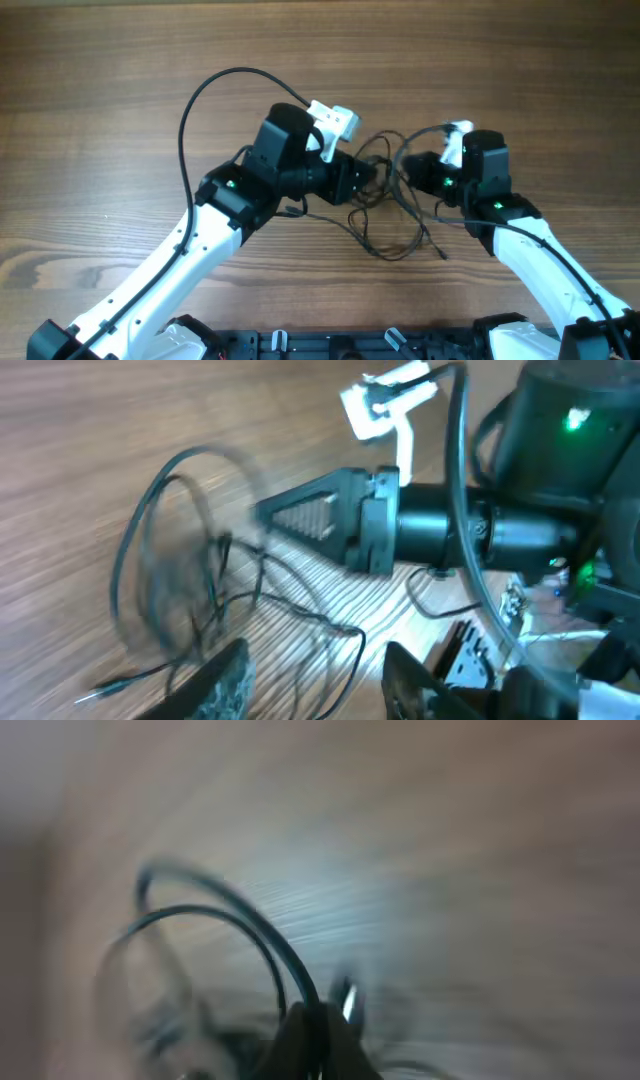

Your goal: Untangle cables

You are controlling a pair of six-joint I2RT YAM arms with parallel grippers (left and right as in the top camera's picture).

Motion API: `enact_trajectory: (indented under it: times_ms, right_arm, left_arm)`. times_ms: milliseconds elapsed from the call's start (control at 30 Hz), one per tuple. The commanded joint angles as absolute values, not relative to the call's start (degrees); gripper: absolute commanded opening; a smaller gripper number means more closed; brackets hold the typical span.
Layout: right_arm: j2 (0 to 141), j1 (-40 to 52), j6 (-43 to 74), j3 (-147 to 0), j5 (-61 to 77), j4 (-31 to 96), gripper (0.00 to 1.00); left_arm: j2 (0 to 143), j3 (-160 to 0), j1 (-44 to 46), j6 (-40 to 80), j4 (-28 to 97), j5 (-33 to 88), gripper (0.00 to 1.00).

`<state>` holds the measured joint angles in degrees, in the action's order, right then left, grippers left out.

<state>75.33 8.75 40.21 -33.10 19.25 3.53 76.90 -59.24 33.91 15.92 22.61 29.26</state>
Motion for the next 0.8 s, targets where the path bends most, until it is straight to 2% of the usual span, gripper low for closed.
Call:
enact_trajectory:
  times_ms: [0,100,200,367,500,767]
  right_arm:
    - [75.55,4.71,50.06,-33.21,9.98,4.16,0.04]
    - [75.55,3.77,48.18,-33.21,18.06,-0.36,0.04]
    - [75.55,3.79,42.52,-33.21,28.18,-6.66,0.05]
    - [75.53,3.79,37.04,-33.21,42.89,-15.90,0.05]
    - [75.55,3.79,34.89,-33.21,47.27,-18.70,0.04]
    - [75.55,3.79,31.68,-33.21,51.16,-18.83,0.05]
  left_arm:
    - [75.61,-60.25,30.24,15.51,25.45,29.06,0.48]
    - [75.75,-60.23,28.64,19.11,26.87,29.08,0.66]
    - [75.88,-60.23,28.84,22.79,26.85,29.06,0.74]
    - [78.06,-60.23,30.79,27.75,26.11,28.86,0.78]
    - [81.80,-60.23,31.77,32.97,23.40,28.84,0.79]
    - [90.35,-60.23,31.62,50.15,8.23,28.58,0.79]
